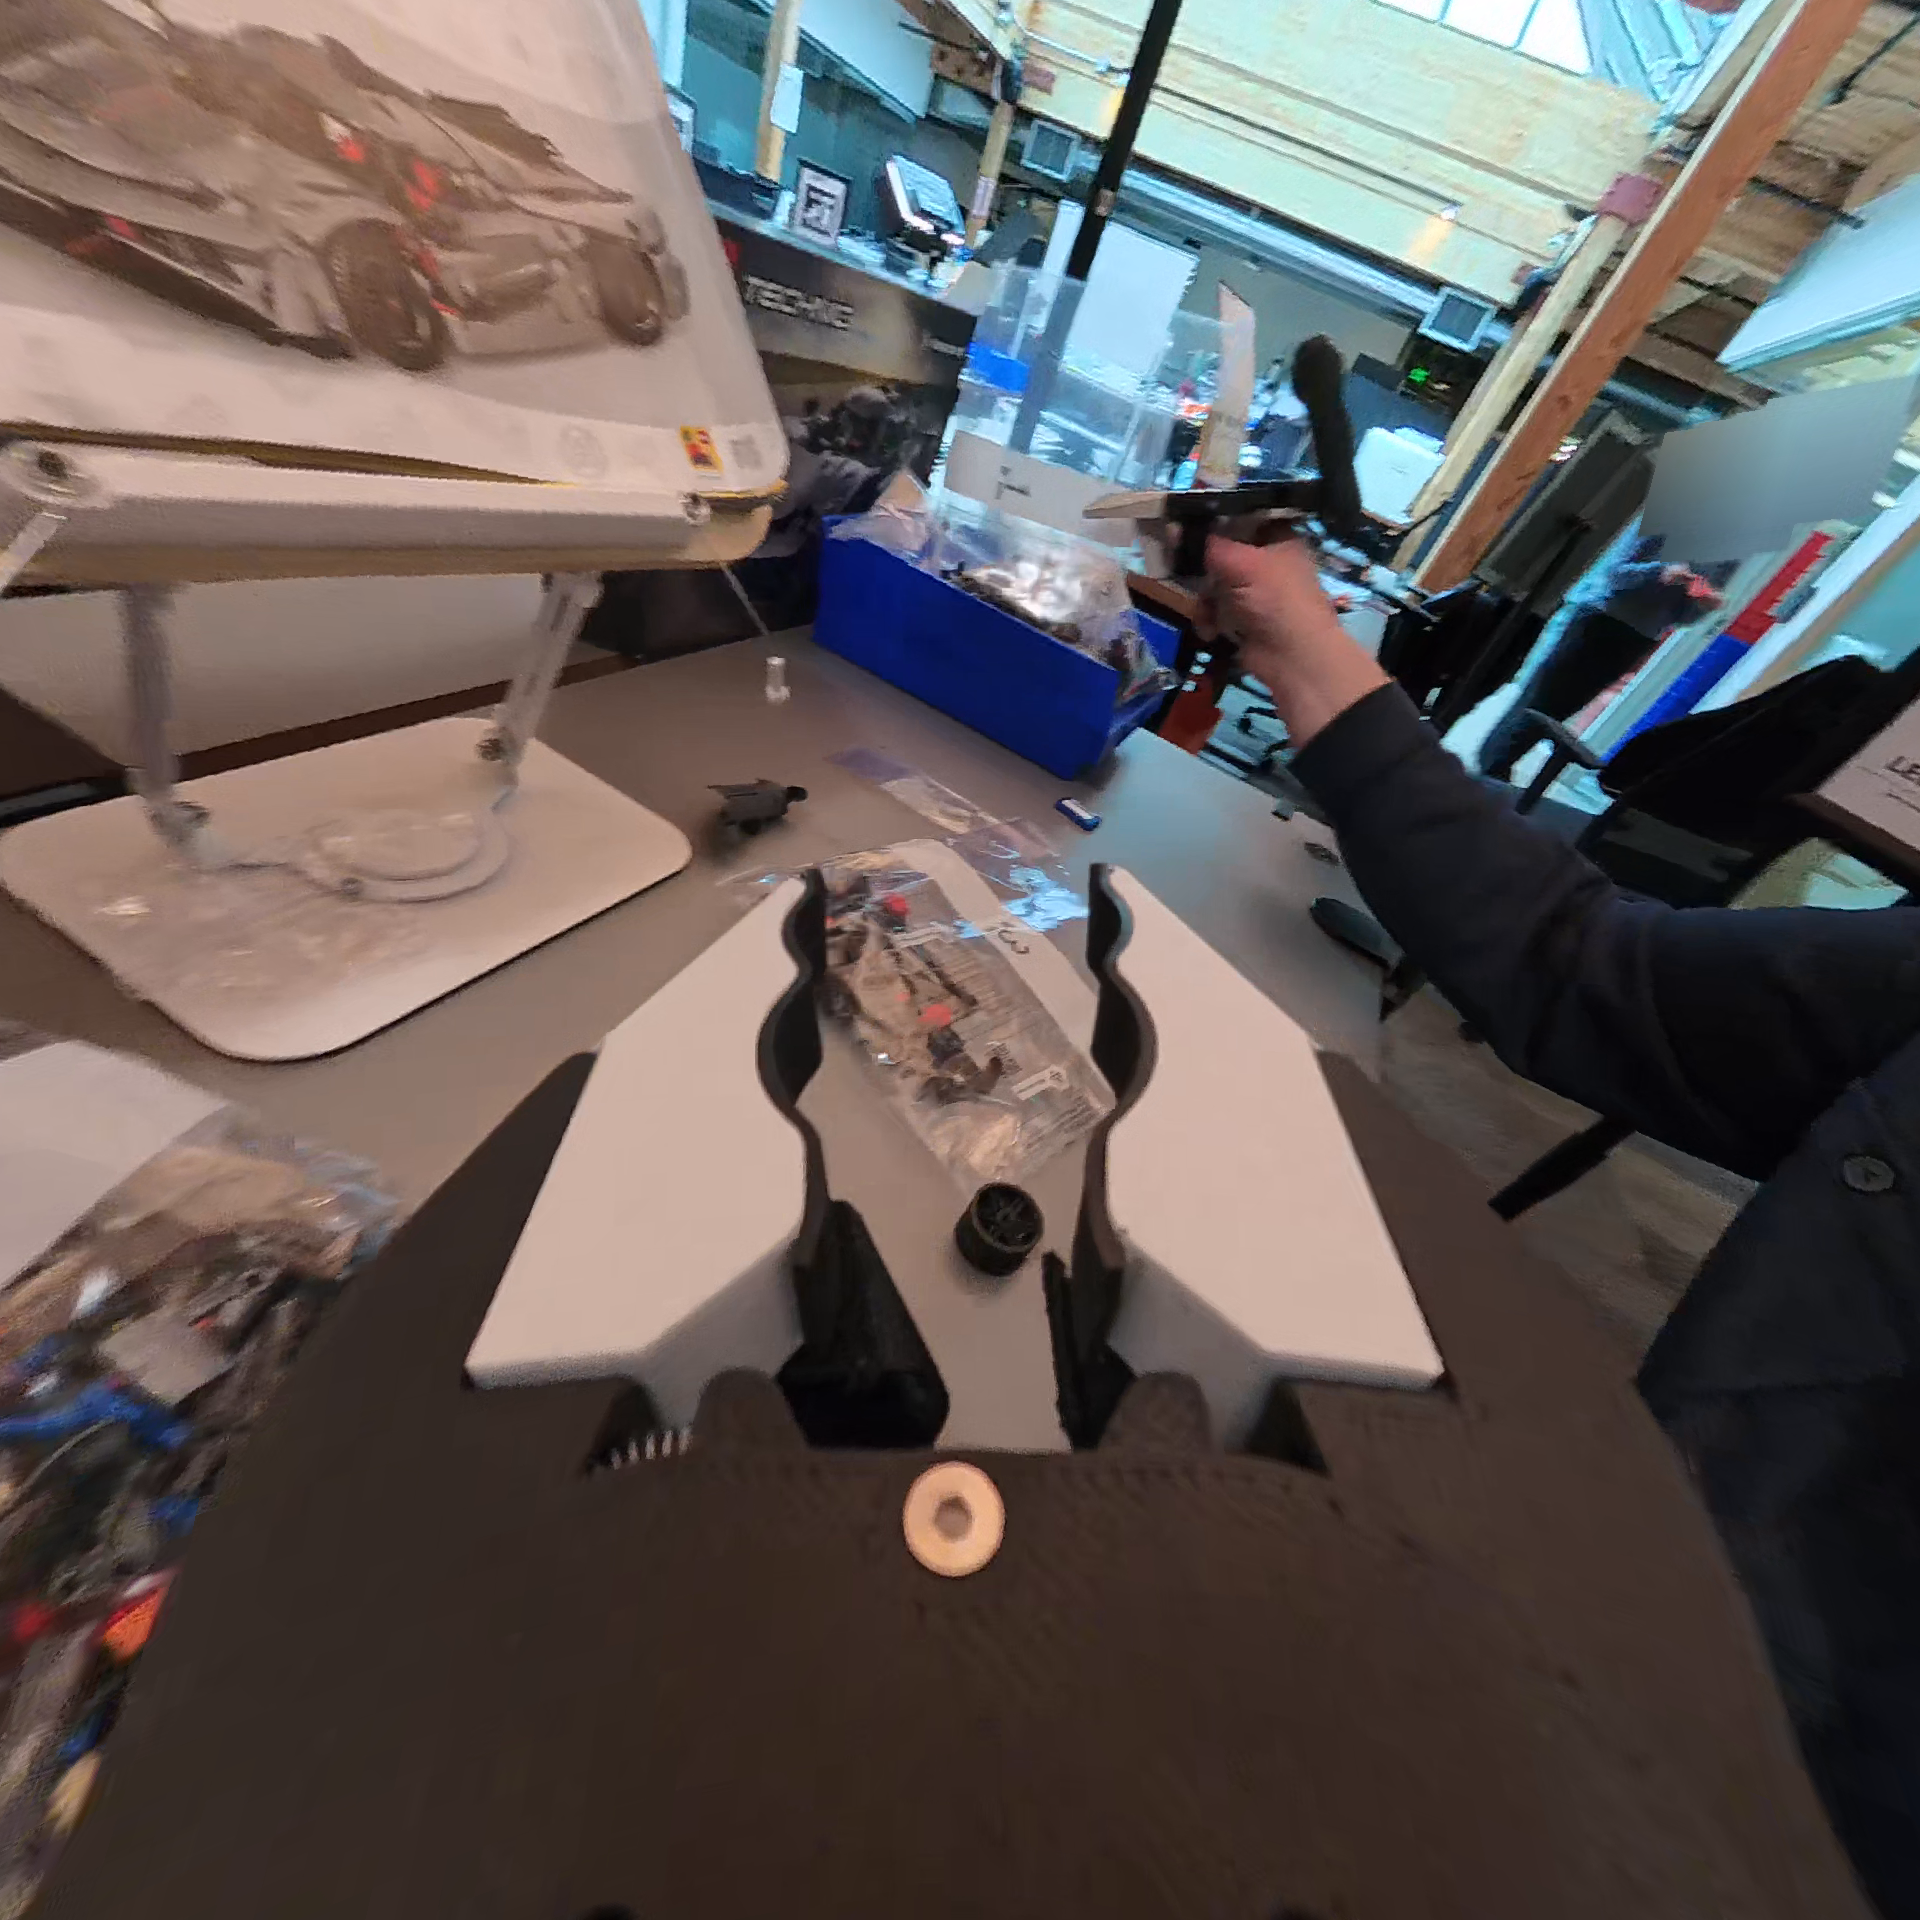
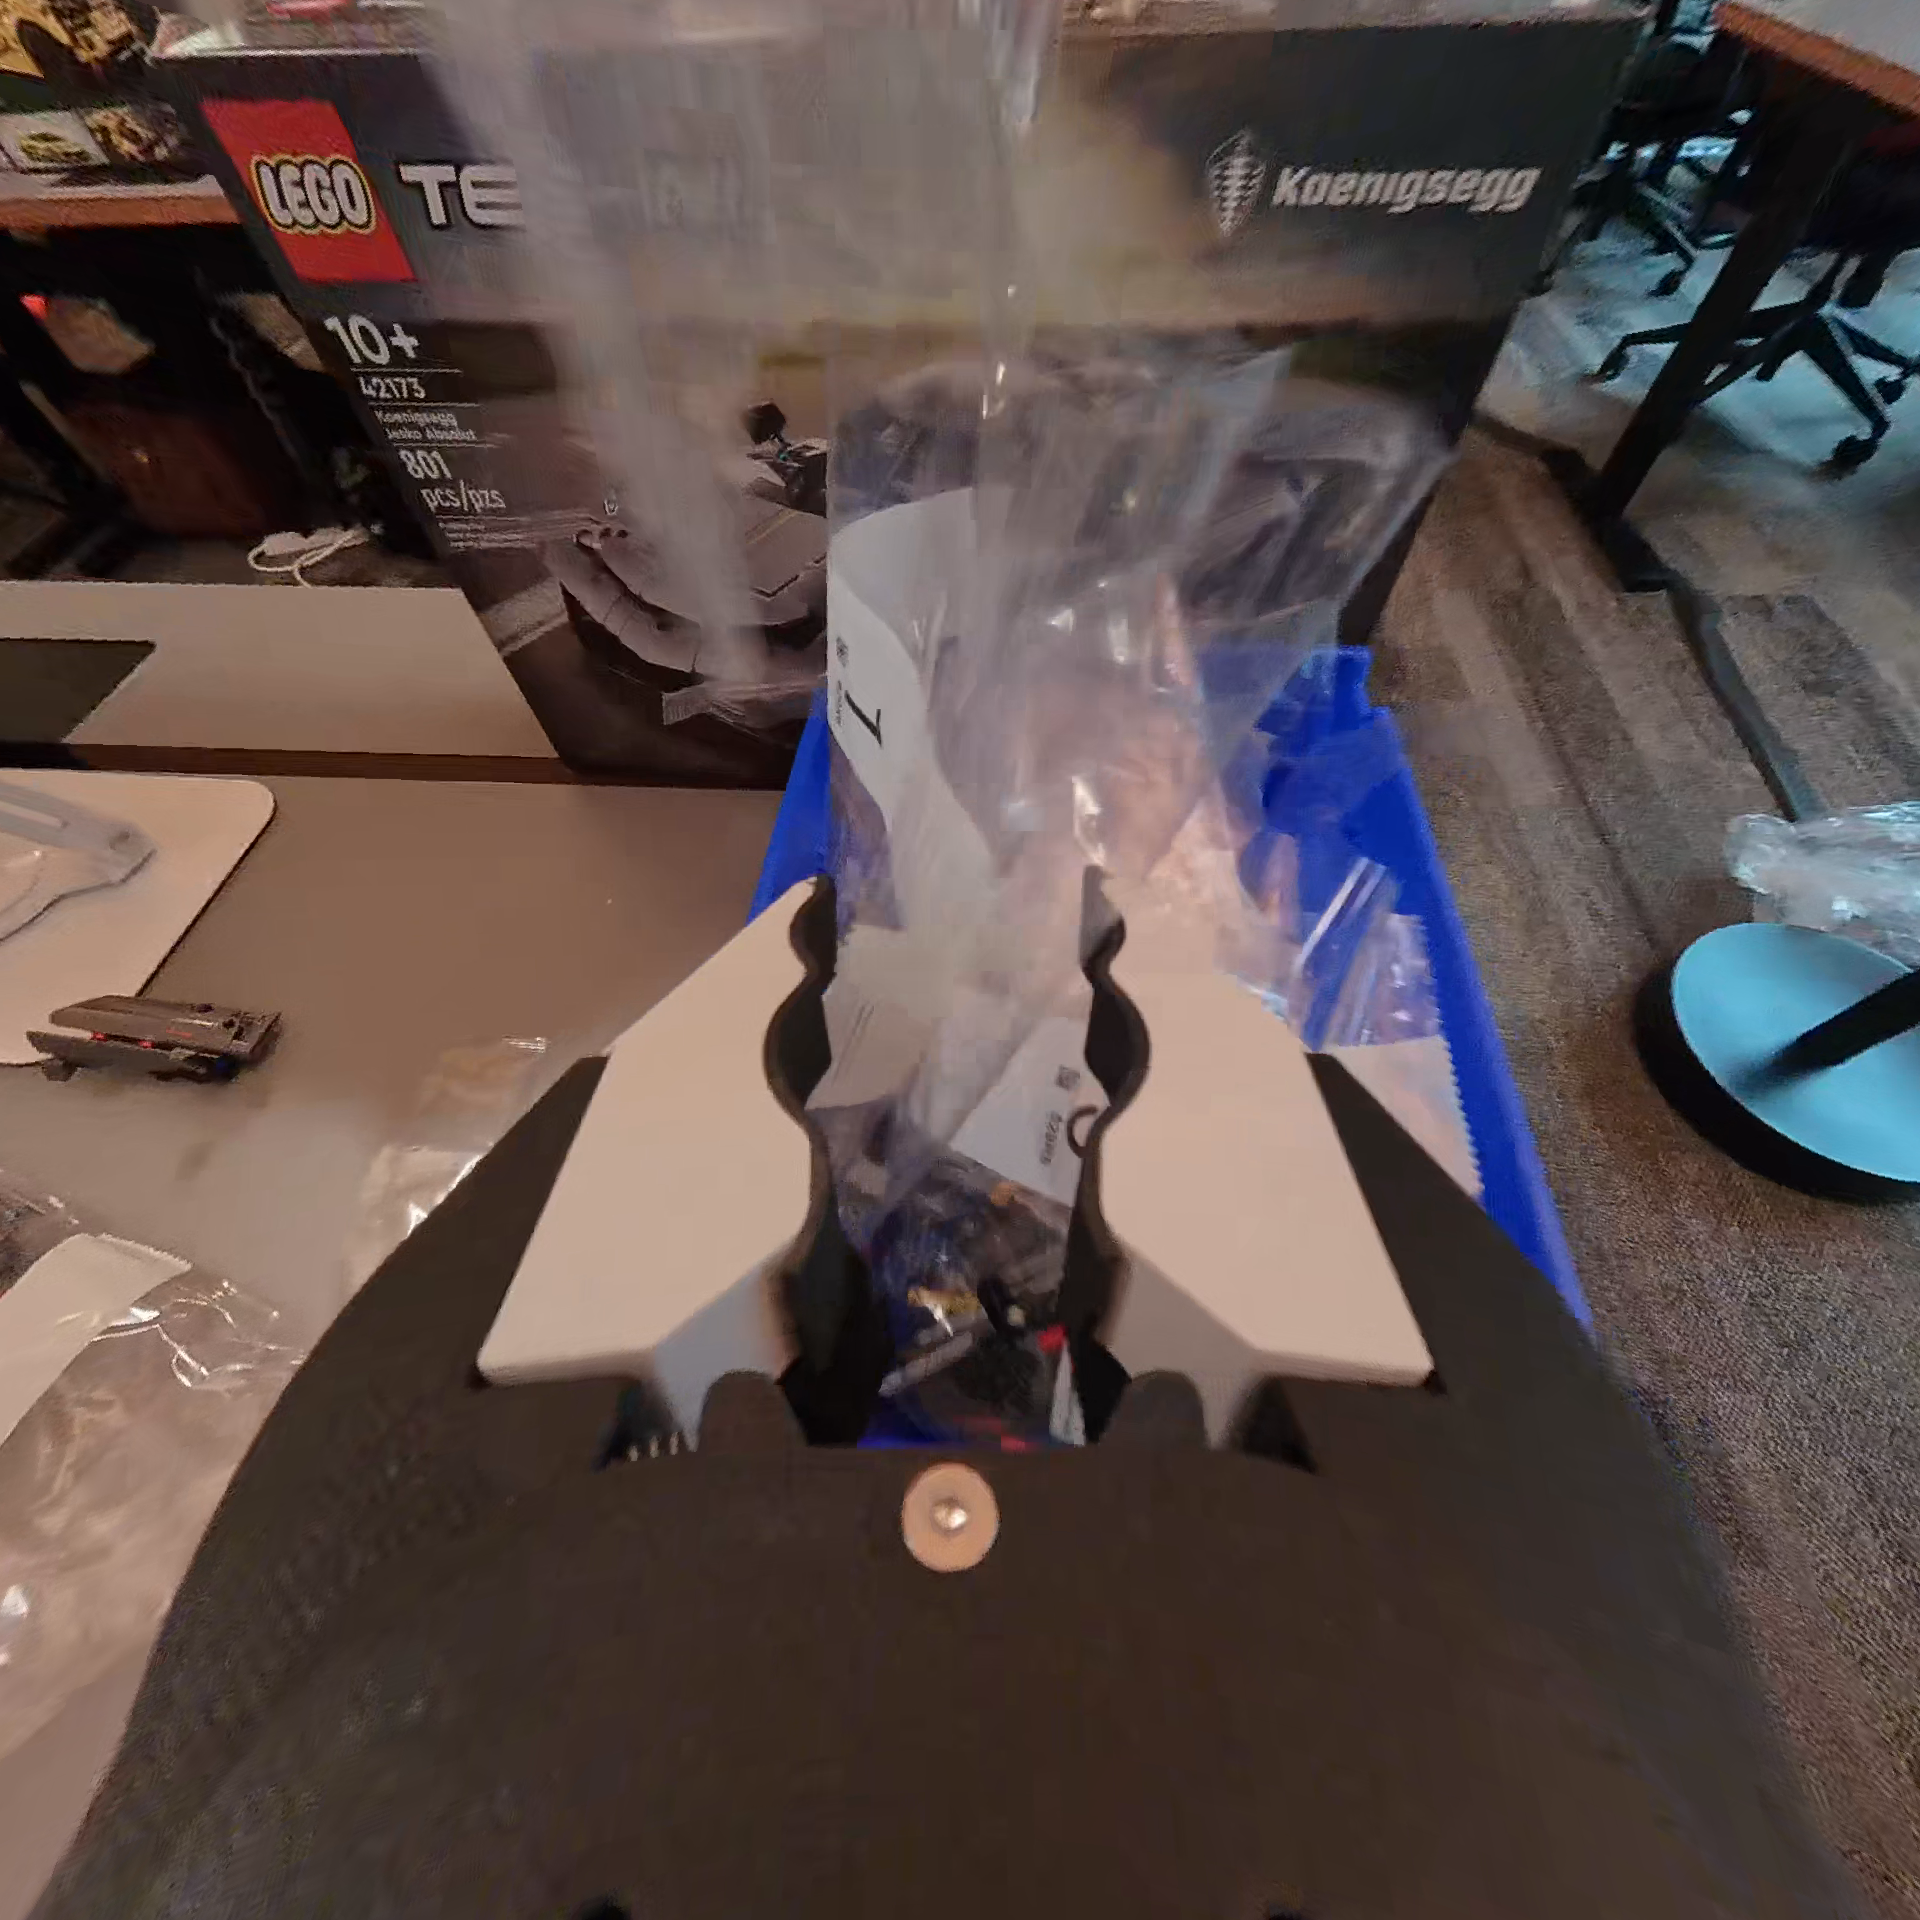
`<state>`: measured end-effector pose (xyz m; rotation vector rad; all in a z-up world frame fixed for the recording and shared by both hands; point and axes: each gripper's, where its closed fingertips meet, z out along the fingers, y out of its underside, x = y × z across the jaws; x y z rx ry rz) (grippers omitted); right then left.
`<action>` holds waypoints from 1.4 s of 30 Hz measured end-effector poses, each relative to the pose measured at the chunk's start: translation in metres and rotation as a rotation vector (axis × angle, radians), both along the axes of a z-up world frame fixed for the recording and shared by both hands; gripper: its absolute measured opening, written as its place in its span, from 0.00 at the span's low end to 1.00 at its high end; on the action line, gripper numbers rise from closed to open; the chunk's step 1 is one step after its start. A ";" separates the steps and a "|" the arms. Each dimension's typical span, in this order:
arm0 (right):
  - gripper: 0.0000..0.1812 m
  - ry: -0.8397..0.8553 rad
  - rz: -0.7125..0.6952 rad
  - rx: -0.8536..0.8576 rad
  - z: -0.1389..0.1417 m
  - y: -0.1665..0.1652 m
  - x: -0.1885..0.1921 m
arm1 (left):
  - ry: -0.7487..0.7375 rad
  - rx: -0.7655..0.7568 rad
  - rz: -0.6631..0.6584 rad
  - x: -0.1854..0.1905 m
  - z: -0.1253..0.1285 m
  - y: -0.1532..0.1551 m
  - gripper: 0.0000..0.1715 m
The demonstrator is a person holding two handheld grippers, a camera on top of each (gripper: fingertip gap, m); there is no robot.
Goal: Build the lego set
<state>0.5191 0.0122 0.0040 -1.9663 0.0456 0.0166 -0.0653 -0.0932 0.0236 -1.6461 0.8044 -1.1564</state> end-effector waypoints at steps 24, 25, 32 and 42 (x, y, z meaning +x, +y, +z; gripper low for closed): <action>0.41 -0.063 0.011 0.266 0.048 -0.088 -0.072 | 1.046 -0.187 0.423 -0.217 -0.169 0.020 0.48; 0.41 -0.082 0.023 0.269 0.049 -0.091 -0.081 | 1.077 -0.200 0.417 -0.217 -0.179 0.020 0.45; 0.38 -0.162 0.146 0.320 0.067 -0.103 -0.153 | 0.968 -0.211 0.394 -0.203 -0.193 0.017 0.07; 0.34 -0.215 0.490 0.265 0.043 -0.107 -0.301 | 0.835 -0.144 0.421 -0.216 -0.176 -0.003 0.00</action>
